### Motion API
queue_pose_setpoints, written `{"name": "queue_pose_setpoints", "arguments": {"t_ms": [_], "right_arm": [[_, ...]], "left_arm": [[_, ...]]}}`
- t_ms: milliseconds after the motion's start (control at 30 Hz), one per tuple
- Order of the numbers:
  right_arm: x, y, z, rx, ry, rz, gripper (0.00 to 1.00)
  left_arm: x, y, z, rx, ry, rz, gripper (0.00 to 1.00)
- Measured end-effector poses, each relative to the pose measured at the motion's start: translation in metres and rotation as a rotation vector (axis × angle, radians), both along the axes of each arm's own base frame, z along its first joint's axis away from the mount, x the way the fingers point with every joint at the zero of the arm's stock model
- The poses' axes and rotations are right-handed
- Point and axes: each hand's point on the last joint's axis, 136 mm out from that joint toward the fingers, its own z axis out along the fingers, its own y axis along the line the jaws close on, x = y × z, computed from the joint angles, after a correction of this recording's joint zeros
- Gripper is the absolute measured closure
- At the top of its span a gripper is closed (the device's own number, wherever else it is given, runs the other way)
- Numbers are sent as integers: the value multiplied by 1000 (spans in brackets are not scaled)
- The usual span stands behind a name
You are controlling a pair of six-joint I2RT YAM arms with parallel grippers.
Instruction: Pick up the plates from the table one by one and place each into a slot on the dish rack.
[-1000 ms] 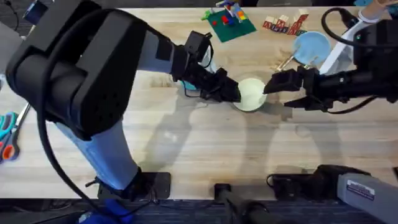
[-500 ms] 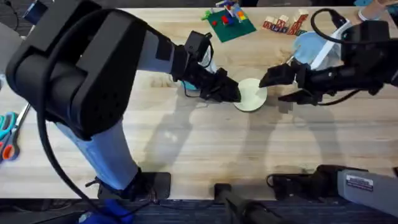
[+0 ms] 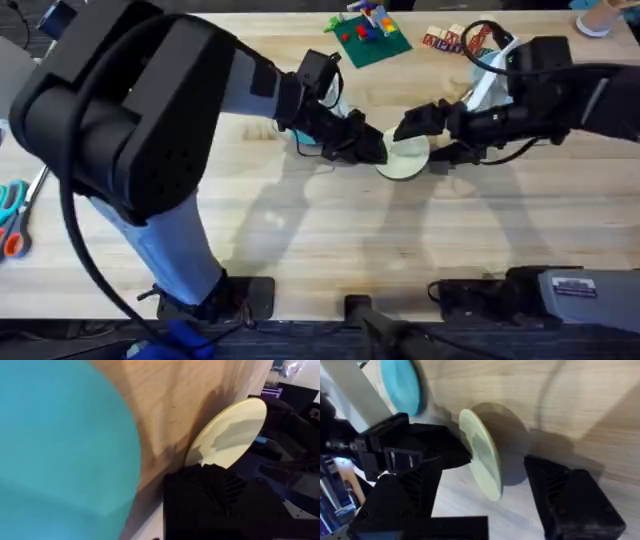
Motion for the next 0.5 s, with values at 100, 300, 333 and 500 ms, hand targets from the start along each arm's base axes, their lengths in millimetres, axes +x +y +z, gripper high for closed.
{"name": "queue_pose_setpoints", "arguments": {"t_ms": [100,300,333,500], "right_arm": [[3,3,1,5,-13,0,112],[3,3,2,10,-6,-10,295],[3,3,2,12,-6,-10,343],[3,3,2,13,-3,-12,584]], "left_arm": [[0,0,0,0,0,0,960],[0,0,0,0,0,0,960],[0,0,0,0,0,0,960],[0,0,0,0,0,0,960]]}}
